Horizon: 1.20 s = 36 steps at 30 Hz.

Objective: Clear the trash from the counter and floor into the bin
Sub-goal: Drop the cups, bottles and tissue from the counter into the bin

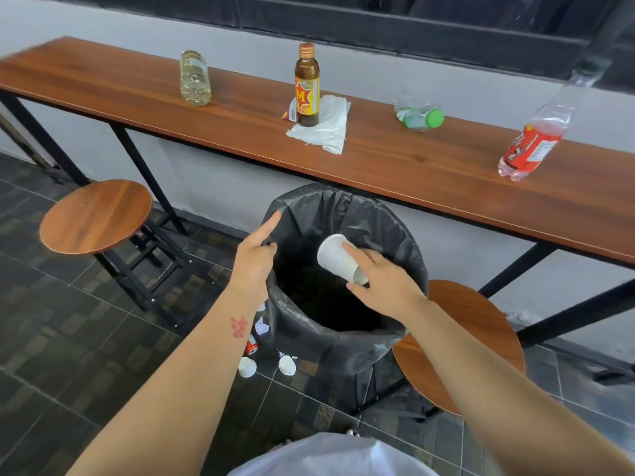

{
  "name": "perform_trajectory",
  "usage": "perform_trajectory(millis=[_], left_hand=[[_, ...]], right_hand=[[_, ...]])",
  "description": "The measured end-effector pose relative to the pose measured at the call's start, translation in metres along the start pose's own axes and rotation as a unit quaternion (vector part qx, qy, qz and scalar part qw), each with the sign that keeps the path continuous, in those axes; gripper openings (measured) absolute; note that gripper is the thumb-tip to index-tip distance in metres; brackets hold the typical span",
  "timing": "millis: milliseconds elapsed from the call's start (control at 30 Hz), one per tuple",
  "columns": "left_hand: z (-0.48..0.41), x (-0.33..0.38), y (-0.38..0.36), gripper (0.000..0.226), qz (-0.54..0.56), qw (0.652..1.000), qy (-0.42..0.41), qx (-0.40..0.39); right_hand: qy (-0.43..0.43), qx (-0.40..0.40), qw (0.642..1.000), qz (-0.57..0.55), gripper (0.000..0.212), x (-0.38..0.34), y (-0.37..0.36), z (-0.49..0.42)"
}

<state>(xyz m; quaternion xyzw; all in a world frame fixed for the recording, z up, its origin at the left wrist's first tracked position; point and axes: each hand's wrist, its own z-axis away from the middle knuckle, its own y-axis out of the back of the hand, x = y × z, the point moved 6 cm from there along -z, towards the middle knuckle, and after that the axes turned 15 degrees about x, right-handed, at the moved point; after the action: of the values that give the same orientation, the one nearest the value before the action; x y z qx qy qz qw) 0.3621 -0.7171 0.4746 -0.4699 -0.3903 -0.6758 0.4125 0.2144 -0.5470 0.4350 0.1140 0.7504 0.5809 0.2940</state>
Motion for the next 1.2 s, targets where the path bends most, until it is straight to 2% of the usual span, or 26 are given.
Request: perform_trajectory(millis=[133,233,333,433,533,667,767,967,1100,1200], left_hand=[[0.006,-0.001,-0.001,0.056,0.001,1.0,-0.007,-0.01],[0.011,0.0,-0.005,0.055,-0.002,1.0,-0.012,-0.018],[0.012,0.001,-0.007,0.054,-0.001,1.0,-0.011,-0.017],[0.009,0.001,-0.008,0.055,0.007,1.0,-0.005,-0.015],[0.005,0.001,-0.012,0.054,0.02,1.0,0.004,-0.014],[-0.005,-0.004,-0.02,0.054,0.029,0.999,0.014,-0.014],[-0.014,-0.009,-0.026,0.056,0.032,0.999,0.018,-0.018],[-0.027,-0.015,-0.038,0.06,0.041,0.999,0.028,-0.021],[-0.035,-0.018,-0.046,0.061,0.04,0.998,0.033,-0.022],[-0.042,-0.021,-0.05,0.062,0.035,0.998,0.036,-0.024]], right_hand=[[-0.001,-0.059,0.995,0.083,0.076,0.009,-0.012,0.008],[0.0,-0.078,0.993,0.085,0.076,0.01,-0.009,0.014],[0.01,-0.061,0.996,0.071,0.074,0.008,-0.003,0.017],[0.017,0.014,0.999,0.031,0.064,0.002,0.016,0.014],[0.02,0.132,0.991,-0.014,0.055,-0.001,0.049,0.002],[0.02,0.318,0.946,-0.055,0.045,0.007,0.099,-0.024],[-0.022,0.383,0.922,-0.048,0.046,0.025,0.125,-0.054],[-0.118,0.387,0.915,-0.01,0.06,0.078,0.14,-0.117],[-0.179,0.336,0.925,-0.018,0.064,0.102,0.137,-0.148],[-0.192,0.297,0.935,-0.035,0.063,0.112,0.135,-0.164]])
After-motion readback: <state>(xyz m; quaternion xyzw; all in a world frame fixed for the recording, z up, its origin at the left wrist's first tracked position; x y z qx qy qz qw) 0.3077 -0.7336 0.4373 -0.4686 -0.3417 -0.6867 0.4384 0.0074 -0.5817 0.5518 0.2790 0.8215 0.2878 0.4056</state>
